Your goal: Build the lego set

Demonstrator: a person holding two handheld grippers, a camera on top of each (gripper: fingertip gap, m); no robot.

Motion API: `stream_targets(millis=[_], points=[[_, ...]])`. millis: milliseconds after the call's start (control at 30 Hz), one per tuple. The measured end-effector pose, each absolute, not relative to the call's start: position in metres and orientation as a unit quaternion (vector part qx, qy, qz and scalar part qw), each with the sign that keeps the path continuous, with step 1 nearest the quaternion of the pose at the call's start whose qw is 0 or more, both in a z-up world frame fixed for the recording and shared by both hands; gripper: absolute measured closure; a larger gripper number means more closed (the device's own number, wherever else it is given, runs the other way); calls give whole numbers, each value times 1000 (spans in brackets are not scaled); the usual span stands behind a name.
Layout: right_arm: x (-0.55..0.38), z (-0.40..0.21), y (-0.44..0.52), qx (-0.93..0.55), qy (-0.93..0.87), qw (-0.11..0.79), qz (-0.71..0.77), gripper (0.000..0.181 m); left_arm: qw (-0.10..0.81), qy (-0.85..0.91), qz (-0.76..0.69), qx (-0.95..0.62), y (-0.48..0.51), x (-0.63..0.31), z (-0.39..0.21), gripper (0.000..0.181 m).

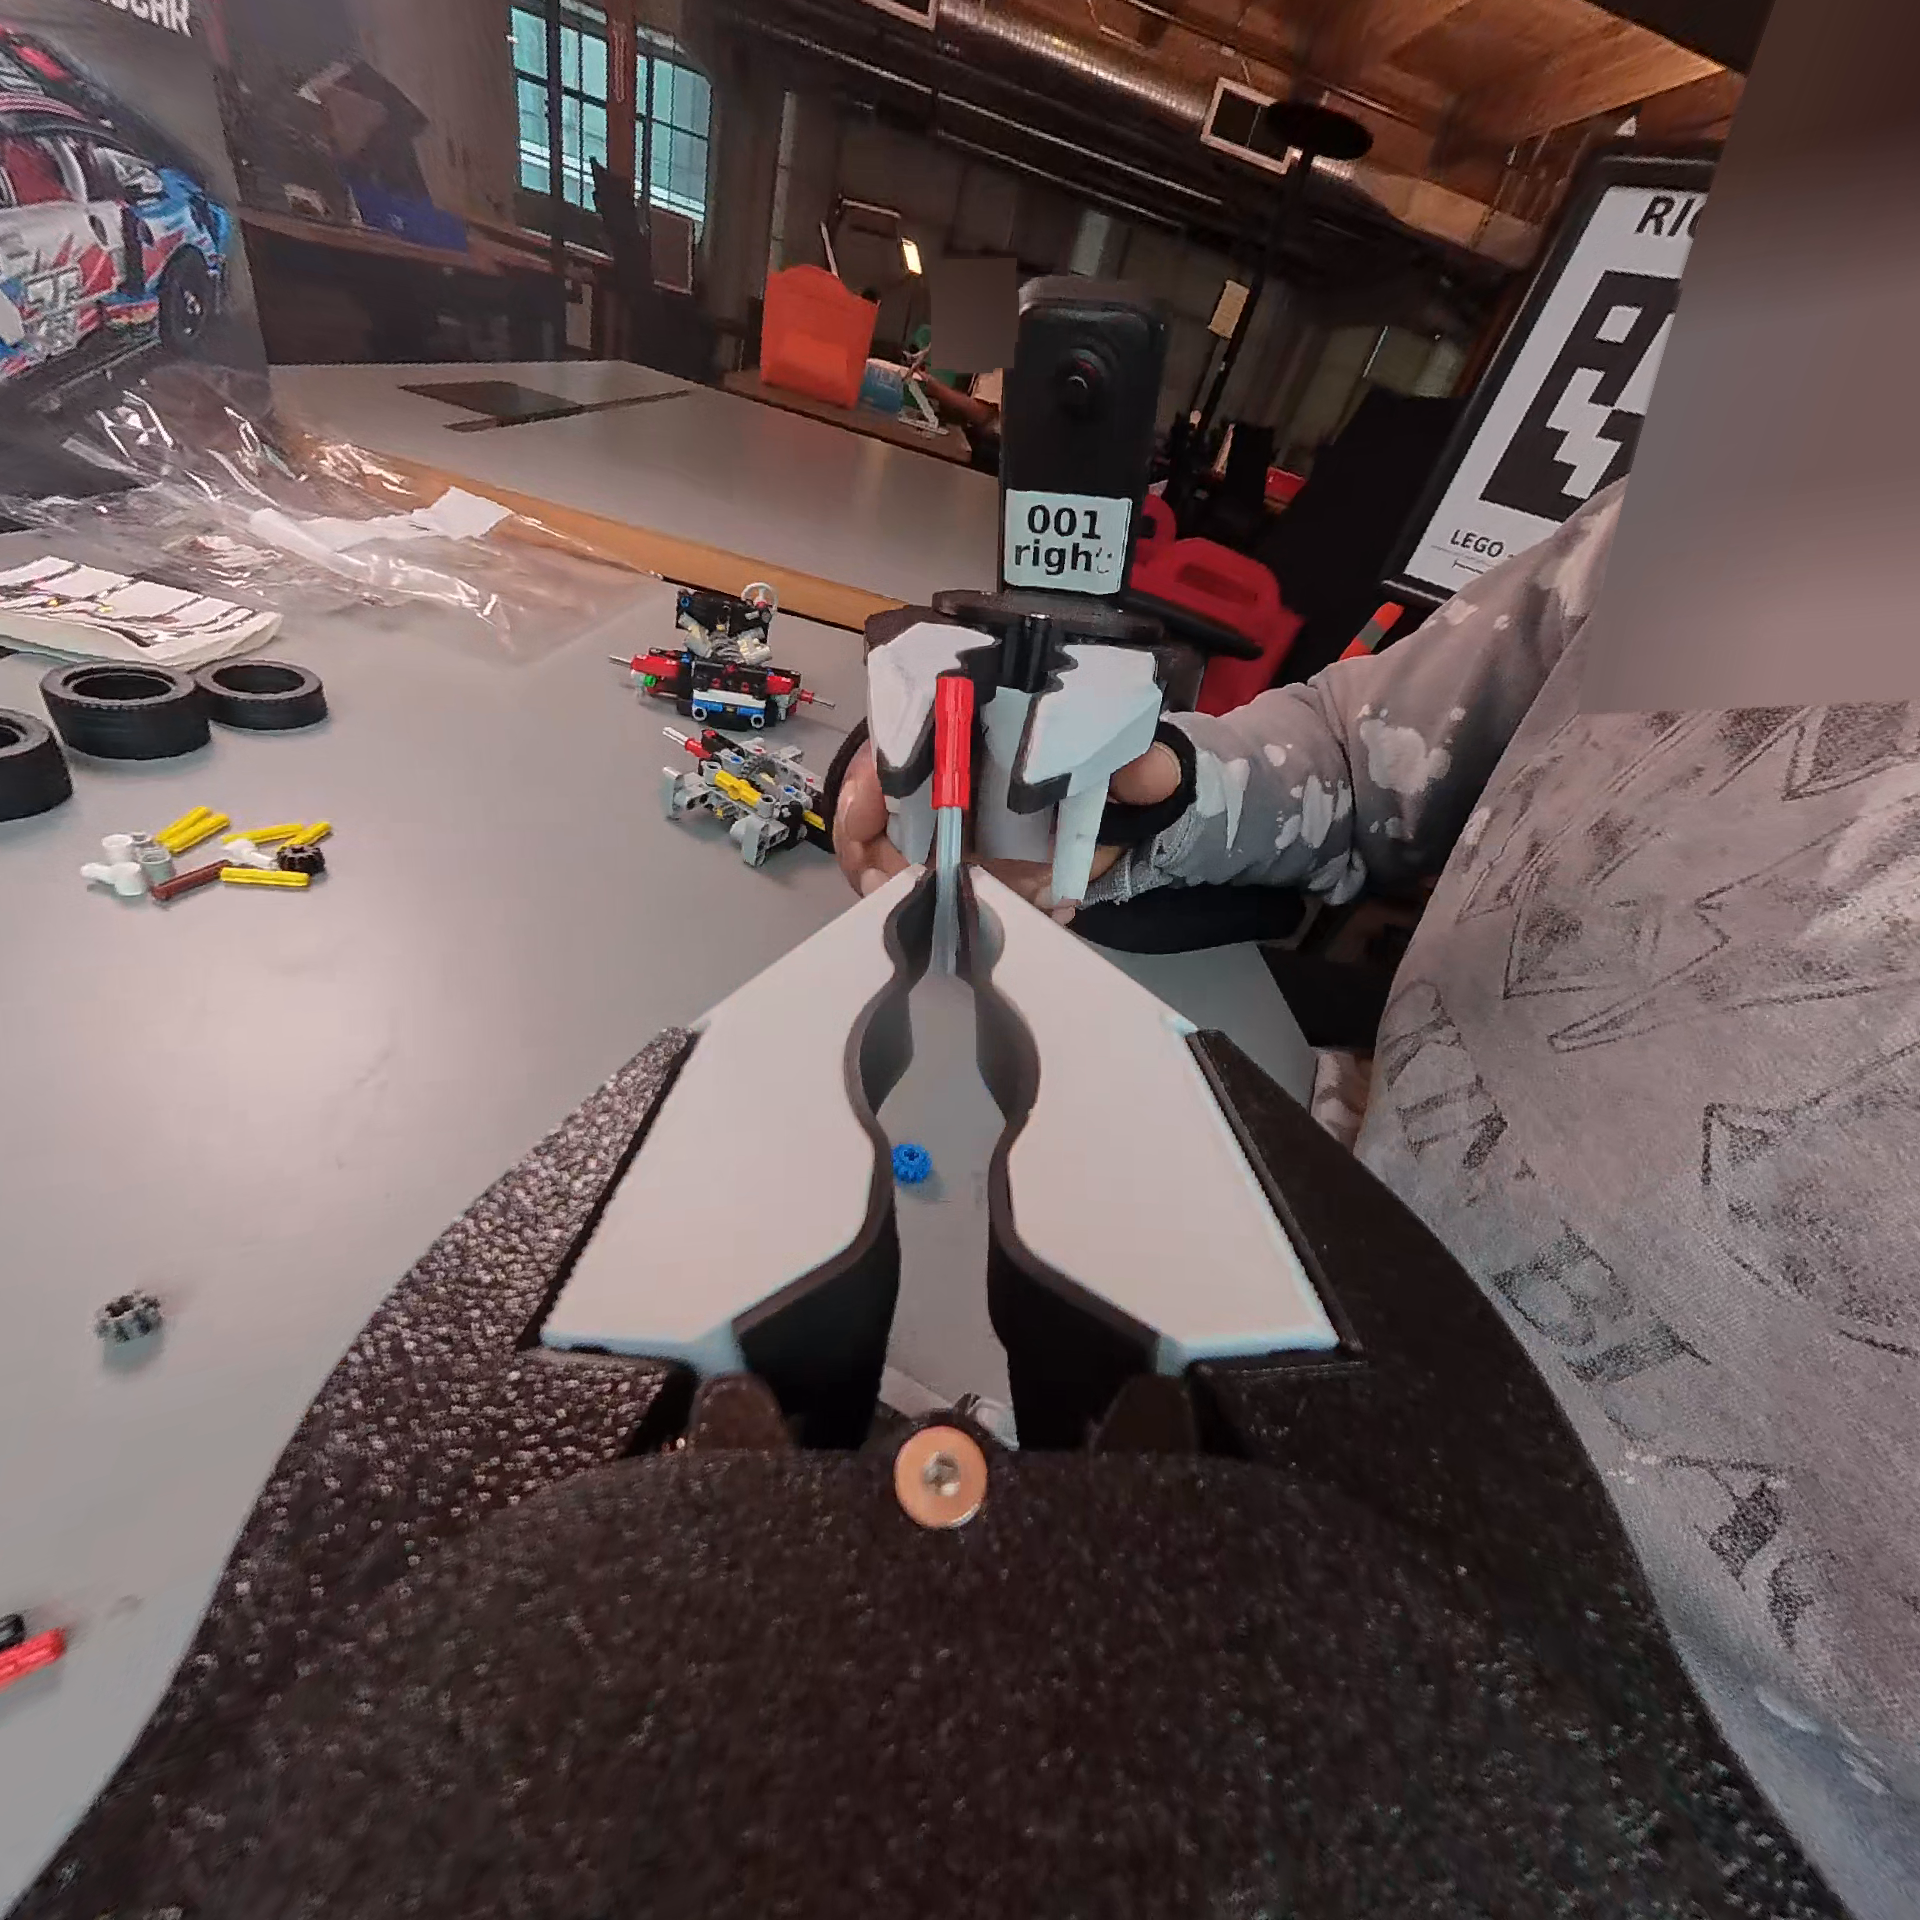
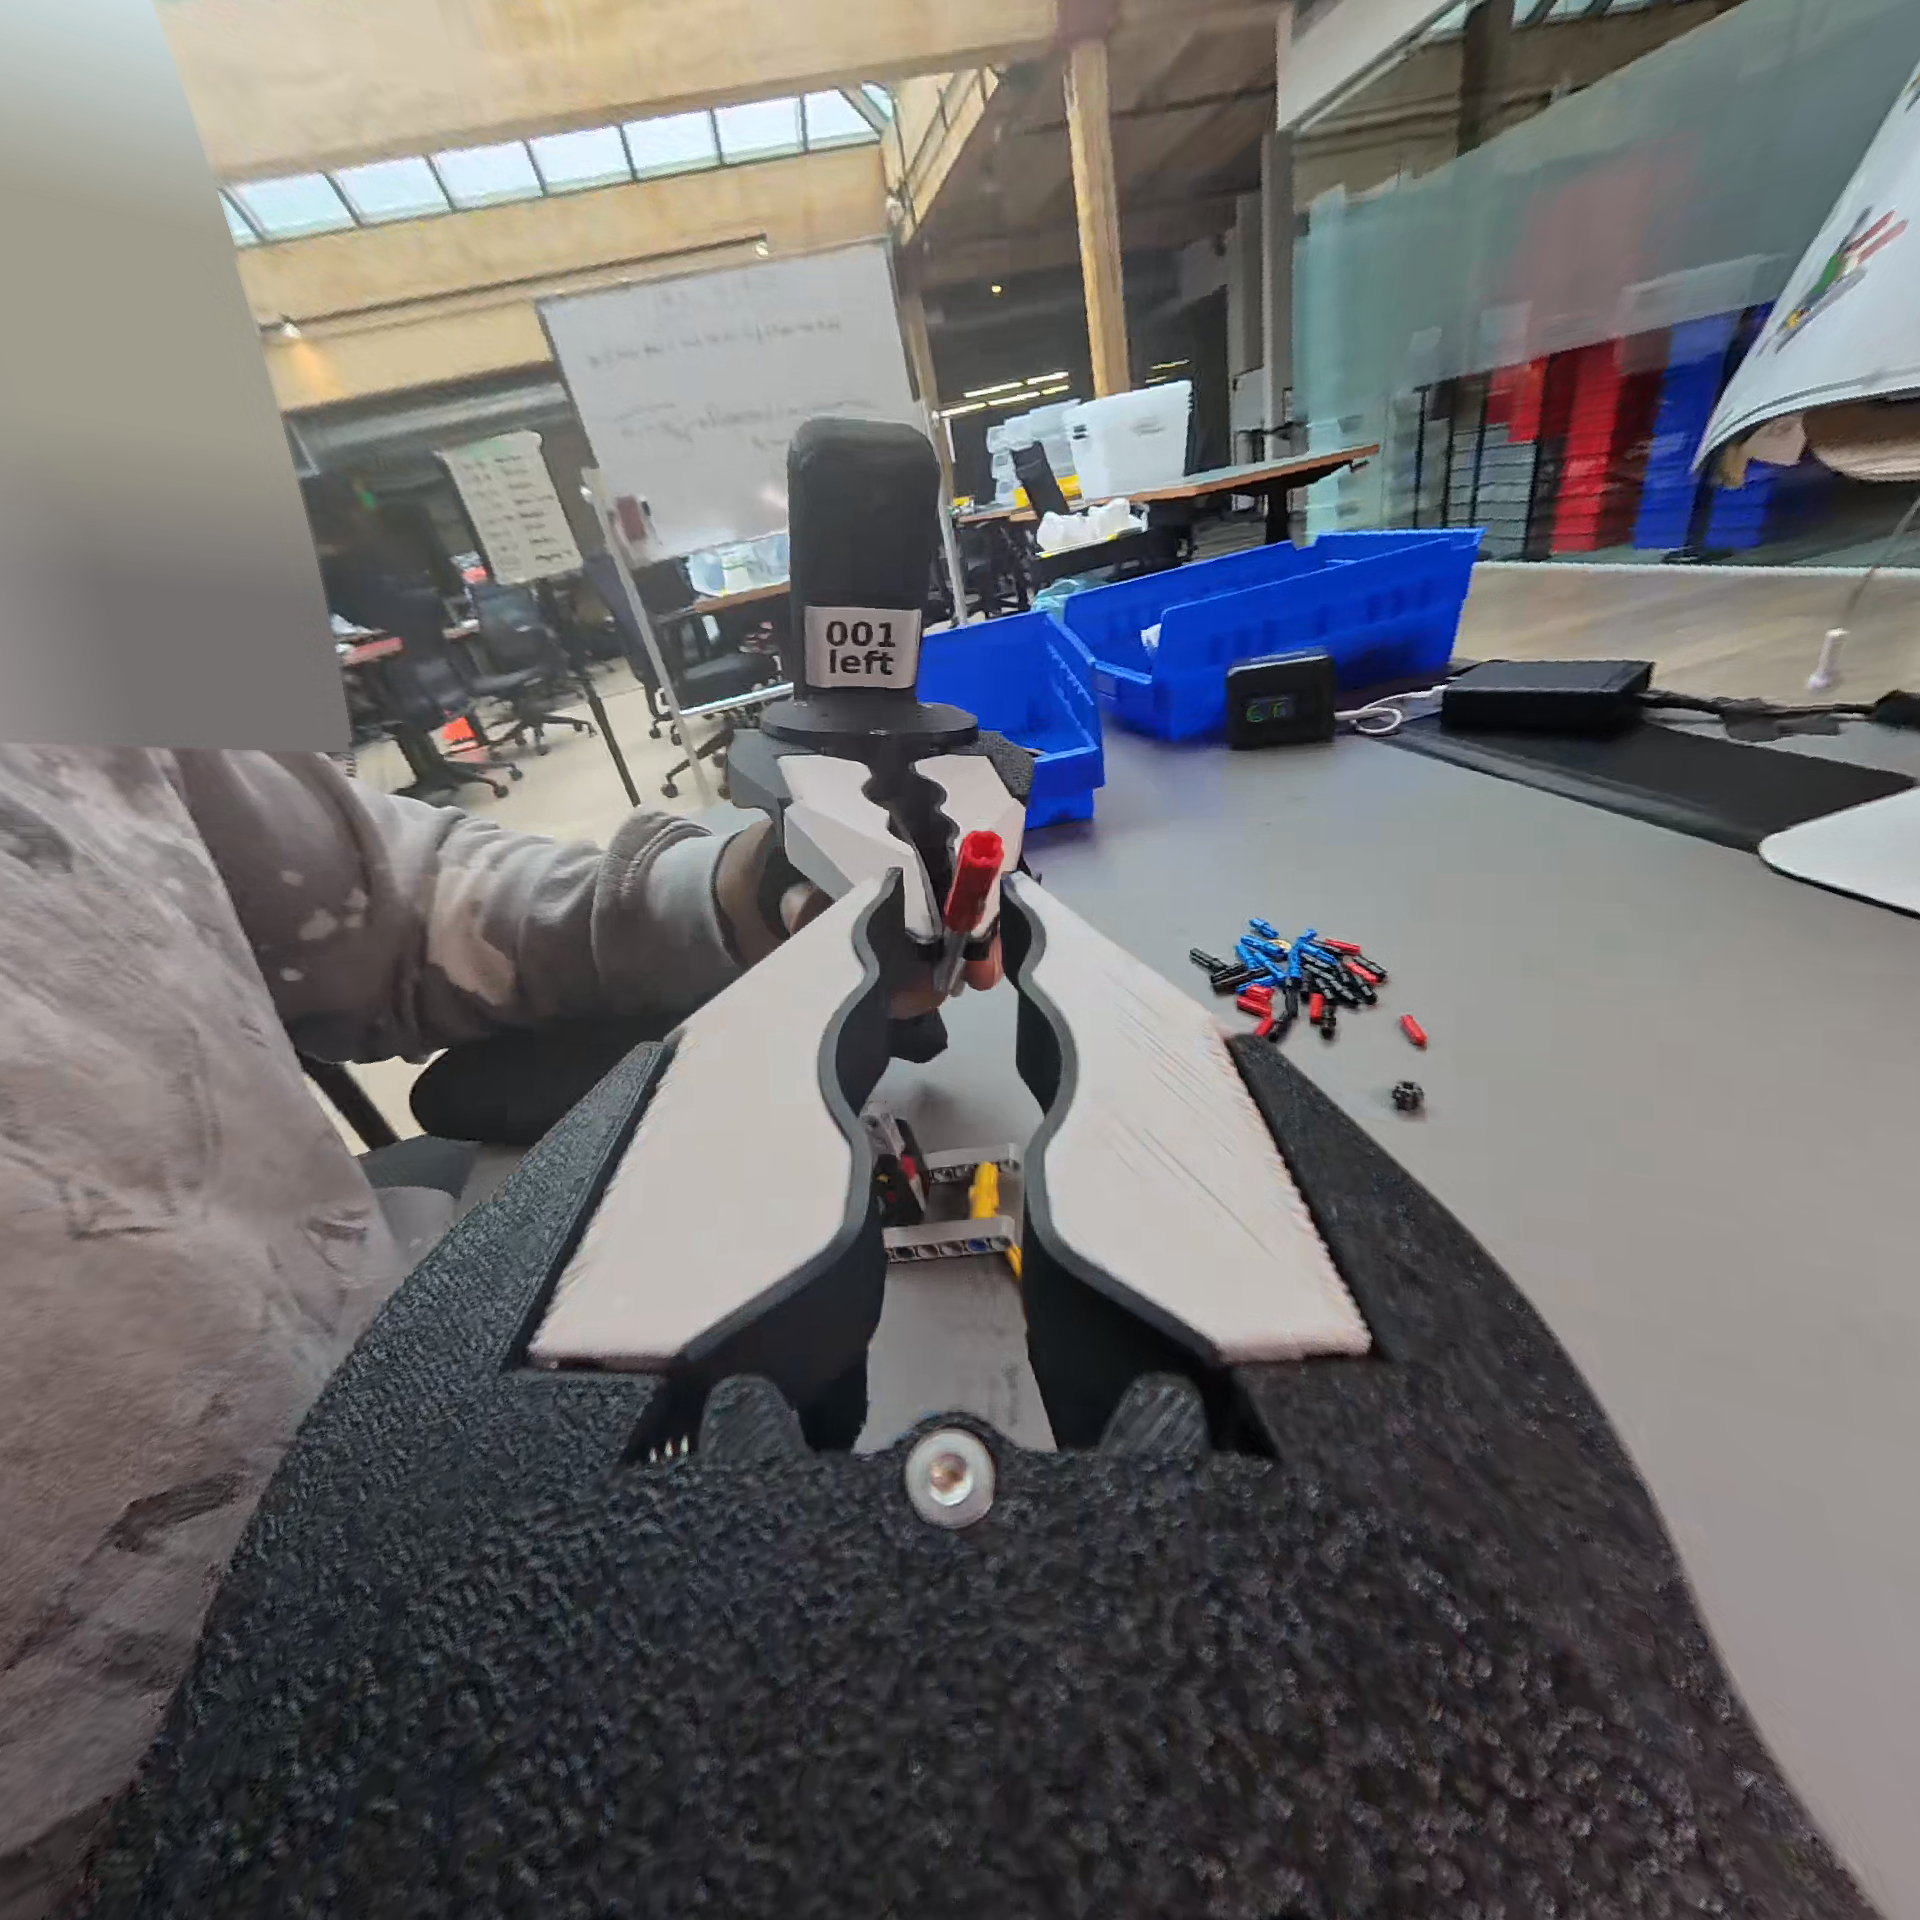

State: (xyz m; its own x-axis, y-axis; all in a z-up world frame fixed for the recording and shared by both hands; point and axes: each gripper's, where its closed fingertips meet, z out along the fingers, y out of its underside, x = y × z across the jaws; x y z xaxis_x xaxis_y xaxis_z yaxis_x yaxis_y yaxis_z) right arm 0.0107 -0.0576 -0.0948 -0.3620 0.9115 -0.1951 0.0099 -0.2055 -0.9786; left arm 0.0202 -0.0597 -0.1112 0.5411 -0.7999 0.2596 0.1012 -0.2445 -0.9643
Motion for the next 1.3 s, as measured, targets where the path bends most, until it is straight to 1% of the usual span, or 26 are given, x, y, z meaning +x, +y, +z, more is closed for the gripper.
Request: stream_targets(millis=[67,200,233,267,400,533,700,767,800,833,900,933,1000,1067,1100,1167,1200,1233,1300], points=[[13,-93,-60,-435,-521,353,645,176,552,264,-404,-680,-60,29,-115,177],[13,-104,-55,-446,-557,358,603,176,524,258,-388,-713,-55,29,-129,175],[12,-107,-51,-451,-566,372,582,176,516,259,-379,-723,-55,26,-132,168],[12,-113,-46,-454,-582,391,550,176,517,256,-377,-724,-55,23,-131,165],[7,-139,-35,-421,-671,486,369,176,513,214,-396,-731,-53,16,-122,163],[0,-156,-37,-385,-712,525,263,176,468,162,-401,-771,-45,20,-142,160],[-6,-168,-31,-363,-735,544,178,176,448,132,-390,-793,-38,14,-158,173],[-7,-170,-31,-358,-739,544,169,176,446,140,-382,-797,-39,13,-160,174],[-8,-172,-33,-358,-741,539,180,176,444,155,-374,-799,-40,12,-161,174],[-7,-175,-35,-364,-746,523,196,171,442,169,-365,-802,-42,8,-162,175],[-2,-186,-34,-394,-757,465,235,146,427,196,-342,-814,-46,-9,-167,176],[4,-191,-34,-408,-763,428,260,145,406,205,-326,-829,-50,-21,-175,176],[20,-199,-36,-428,-774,352,307,150,372,228,-299,-849,-61,-42,-193,176],[36,-205,-46,-439,-781,275,349,150,340,233,-299,-861,-71,-52,-207,177],[40,-205,-51,-439,-782,250,366,150,331,238,-290,-866,-73,-56,-212,177],[38,-207,-56,-441,-780,244,372,151,315,254,-281,-870,-78,-58,-219,181],[34,-209,-55,-445,-778,253,365,155,307,259,-279,-872,-80,-58,-221,181],[27,-212,-53,-454,-774,262,355,158,306,258,-271,-876,-79,-60,-222,177],[16,-217,-53,-463,-771,264,348,160,312,260,-272,-872,-79,-60,-218,171]])
